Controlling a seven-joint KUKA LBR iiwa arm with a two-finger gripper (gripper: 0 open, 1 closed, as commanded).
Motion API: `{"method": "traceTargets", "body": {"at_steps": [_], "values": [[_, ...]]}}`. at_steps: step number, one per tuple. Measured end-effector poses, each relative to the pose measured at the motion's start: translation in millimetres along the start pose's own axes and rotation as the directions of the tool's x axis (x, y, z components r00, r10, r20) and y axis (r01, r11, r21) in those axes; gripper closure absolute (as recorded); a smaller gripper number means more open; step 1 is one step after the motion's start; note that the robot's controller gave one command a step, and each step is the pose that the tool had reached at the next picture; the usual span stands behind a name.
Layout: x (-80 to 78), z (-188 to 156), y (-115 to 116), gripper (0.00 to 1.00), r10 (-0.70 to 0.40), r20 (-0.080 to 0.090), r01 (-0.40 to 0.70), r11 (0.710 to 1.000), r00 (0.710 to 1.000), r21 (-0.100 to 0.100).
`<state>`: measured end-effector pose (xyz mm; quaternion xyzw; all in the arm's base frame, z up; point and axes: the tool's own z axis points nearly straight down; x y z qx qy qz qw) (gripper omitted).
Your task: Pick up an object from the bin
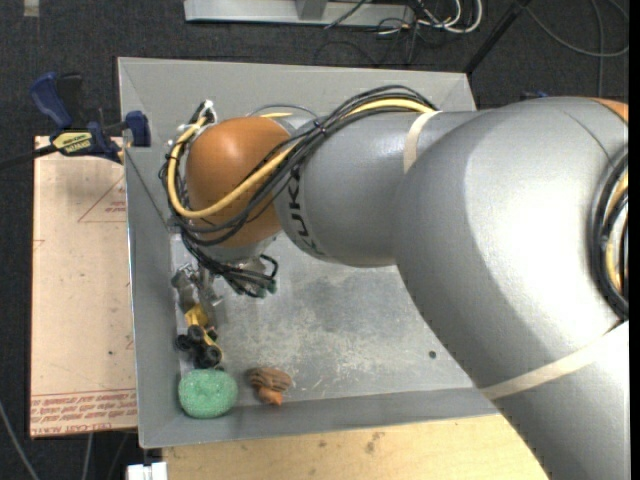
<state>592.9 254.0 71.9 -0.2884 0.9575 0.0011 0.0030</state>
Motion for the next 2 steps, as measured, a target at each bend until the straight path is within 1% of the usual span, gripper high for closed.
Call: {"method": "traceTargets", "body": {"at_steps": [1, 2], "values": [[0.0, 0, 0, 1.00, 0.000, 0.000, 0.000, 1.000, 1.000, 0.000], [21.2, -39, 9, 1.00, -0.061, -0.013, 0.061, 0.998, 0.998, -0.003]]}}
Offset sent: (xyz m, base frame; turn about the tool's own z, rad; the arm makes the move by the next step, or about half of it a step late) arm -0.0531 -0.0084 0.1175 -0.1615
